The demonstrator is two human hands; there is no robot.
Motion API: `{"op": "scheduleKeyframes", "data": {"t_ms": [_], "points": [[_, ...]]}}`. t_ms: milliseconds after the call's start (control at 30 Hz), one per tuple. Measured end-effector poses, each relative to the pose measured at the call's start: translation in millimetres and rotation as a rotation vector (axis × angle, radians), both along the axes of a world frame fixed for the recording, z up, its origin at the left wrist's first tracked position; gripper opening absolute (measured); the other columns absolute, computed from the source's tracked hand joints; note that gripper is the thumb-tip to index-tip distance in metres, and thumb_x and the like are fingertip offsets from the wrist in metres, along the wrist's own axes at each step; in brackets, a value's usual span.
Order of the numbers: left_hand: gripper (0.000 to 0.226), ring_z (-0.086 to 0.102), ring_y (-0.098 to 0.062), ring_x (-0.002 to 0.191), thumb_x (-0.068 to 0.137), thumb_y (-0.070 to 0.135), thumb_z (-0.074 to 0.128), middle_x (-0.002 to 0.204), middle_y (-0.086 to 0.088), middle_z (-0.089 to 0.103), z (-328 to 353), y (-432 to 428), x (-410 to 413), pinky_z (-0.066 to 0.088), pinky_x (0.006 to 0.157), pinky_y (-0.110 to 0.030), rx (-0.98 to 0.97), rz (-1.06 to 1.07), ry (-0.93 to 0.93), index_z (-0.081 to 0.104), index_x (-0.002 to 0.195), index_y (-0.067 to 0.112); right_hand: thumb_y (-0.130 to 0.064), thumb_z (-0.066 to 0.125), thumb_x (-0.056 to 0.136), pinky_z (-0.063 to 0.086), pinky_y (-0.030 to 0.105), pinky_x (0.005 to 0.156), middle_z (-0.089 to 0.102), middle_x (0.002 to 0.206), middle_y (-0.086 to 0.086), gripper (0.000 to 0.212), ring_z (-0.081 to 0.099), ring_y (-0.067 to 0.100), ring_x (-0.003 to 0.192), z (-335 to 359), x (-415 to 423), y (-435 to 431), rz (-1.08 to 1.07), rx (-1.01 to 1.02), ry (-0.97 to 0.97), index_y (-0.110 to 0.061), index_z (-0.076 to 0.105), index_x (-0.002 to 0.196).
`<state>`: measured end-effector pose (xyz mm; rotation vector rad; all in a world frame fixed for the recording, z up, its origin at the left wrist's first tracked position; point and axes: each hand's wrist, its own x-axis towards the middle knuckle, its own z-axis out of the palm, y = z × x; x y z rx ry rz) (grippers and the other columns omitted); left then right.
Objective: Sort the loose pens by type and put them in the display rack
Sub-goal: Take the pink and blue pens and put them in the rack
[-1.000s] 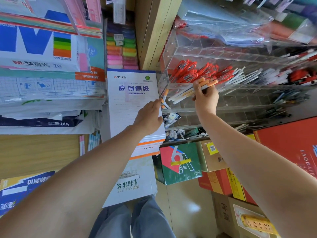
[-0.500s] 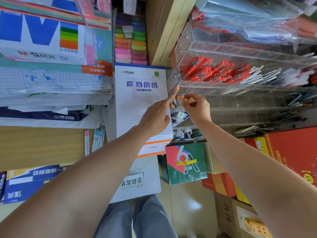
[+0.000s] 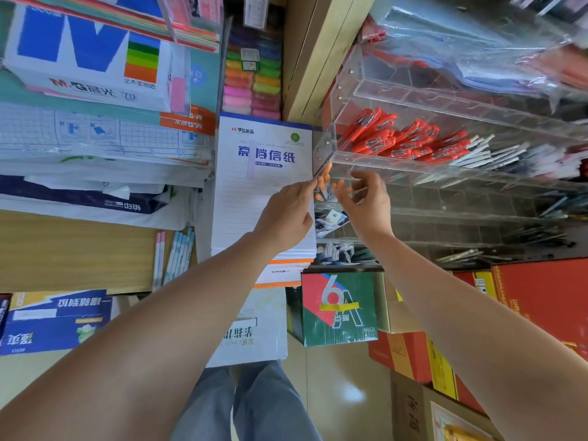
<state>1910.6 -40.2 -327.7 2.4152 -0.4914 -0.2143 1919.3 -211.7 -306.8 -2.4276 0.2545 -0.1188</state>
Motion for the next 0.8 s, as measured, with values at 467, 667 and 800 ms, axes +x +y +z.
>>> {"op": "scheduleKeyframes", "data": {"t_ms": [467, 667, 800], "points": [[0.011, 0.062, -0.028, 0.082, 0.088, 0.009, 0.056, 0.093, -0.008, 0.063, 23, 103, -32, 0.047, 0.058, -0.034, -0.042, 0.486, -0.258, 0.060, 0.097, 0.011, -0.017, 0.055, 0.088, 0.045, 0.034, 0.058, 0.060, 0.066, 0.007, 0.006, 0.054, 0.022, 0.061, 57, -7, 136, 0.413, 0.273, -0.101, -0.016, 0.062, 0.087], [0.010, 0.059, -0.029, 0.071, 0.093, 0.017, 0.049, 0.082, -0.006, 0.062, -6, 216, -66, 0.033, 0.057, -0.029, 0.026, 0.588, -0.064, 0.056, 0.097, 0.011, -0.011, 0.056, 0.088, 0.043, 0.028, 0.059, 0.057, 0.062, 0.001, 0.007, 0.050, 0.011, 0.056, 29, -33, 257, 0.525, 0.319, 0.020, -0.017, 0.061, 0.088], [0.013, 0.059, -0.027, 0.071, 0.095, 0.021, 0.047, 0.083, -0.004, 0.064, -48, 288, -93, 0.041, 0.058, -0.033, 0.049, 0.543, 0.192, 0.056, 0.103, 0.014, -0.010, 0.056, 0.089, 0.045, 0.029, 0.060, 0.057, 0.063, -0.005, 0.009, 0.052, 0.011, 0.056, -26, -53, 318, 0.474, 0.214, 0.246, -0.016, 0.062, 0.092]]}}
